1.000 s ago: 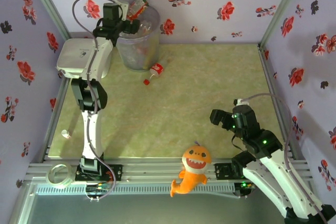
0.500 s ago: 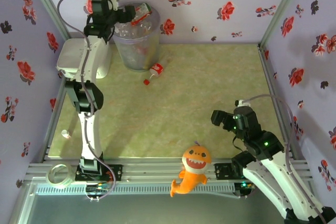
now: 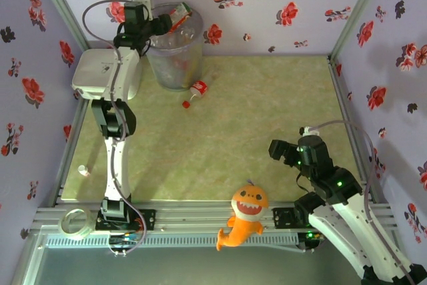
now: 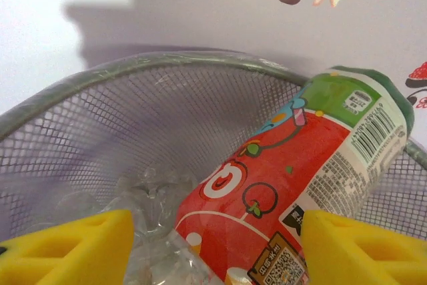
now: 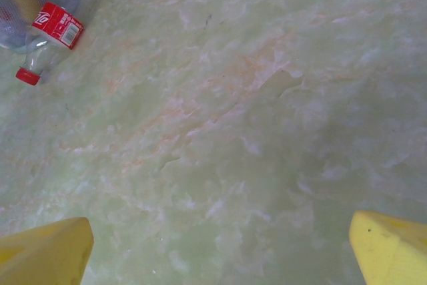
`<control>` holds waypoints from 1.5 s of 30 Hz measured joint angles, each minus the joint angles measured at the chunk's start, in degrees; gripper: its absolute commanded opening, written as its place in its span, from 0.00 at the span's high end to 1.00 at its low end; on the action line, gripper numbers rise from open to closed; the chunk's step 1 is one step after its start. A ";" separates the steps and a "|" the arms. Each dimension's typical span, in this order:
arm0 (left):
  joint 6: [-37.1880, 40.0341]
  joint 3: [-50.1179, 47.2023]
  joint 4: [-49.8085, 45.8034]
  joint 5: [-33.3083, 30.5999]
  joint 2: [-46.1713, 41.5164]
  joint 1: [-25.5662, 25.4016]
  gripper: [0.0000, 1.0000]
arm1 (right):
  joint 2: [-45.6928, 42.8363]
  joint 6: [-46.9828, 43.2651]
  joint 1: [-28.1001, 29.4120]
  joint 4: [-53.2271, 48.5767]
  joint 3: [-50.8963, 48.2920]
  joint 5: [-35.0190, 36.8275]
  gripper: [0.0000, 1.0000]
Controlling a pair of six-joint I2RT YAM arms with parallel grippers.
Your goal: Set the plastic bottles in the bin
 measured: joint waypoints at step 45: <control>0.83 -92.63 25.59 0.17 -51.74 -7.34 0.17 | 3.50 0.07 0.00 7.76 -1.84 -0.26 0.01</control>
